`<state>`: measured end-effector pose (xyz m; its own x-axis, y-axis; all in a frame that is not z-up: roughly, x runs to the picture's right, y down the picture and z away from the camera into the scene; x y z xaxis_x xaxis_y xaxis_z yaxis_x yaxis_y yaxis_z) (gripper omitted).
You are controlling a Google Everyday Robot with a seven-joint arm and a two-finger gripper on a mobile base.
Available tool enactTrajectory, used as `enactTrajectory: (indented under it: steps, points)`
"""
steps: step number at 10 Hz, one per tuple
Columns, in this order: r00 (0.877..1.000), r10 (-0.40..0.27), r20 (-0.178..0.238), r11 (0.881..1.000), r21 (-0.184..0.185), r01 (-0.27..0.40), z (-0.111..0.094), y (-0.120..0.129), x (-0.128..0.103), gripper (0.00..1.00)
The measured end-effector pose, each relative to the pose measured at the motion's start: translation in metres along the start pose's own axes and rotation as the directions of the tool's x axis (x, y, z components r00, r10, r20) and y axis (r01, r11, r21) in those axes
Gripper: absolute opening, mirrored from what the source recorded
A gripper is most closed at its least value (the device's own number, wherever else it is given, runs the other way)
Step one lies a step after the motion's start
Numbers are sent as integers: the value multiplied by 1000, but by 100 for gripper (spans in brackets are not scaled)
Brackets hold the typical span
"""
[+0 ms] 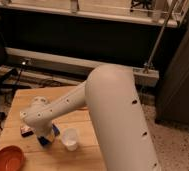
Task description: Place the white sponge in the ceramic cup
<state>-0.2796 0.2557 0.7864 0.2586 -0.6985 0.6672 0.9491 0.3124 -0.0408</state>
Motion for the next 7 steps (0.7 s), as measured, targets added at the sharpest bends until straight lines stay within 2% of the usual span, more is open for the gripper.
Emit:
enactTrajectory:
  steps: [1, 2, 4, 6, 7]
  points:
    - [1000, -5, 6, 1000, -2, 5, 1, -1, 0, 17]
    - [1000, -12, 14, 1000, -1, 12, 2, -4, 0, 30]
    - [1000, -18, 23, 1000, -2, 18, 3, -6, 0, 48]
    - [999, -22, 28, 1000, -7, 22, 5, -6, 1, 70]
    - [999, -23, 30, 1000, -7, 24, 5, -6, 2, 77]
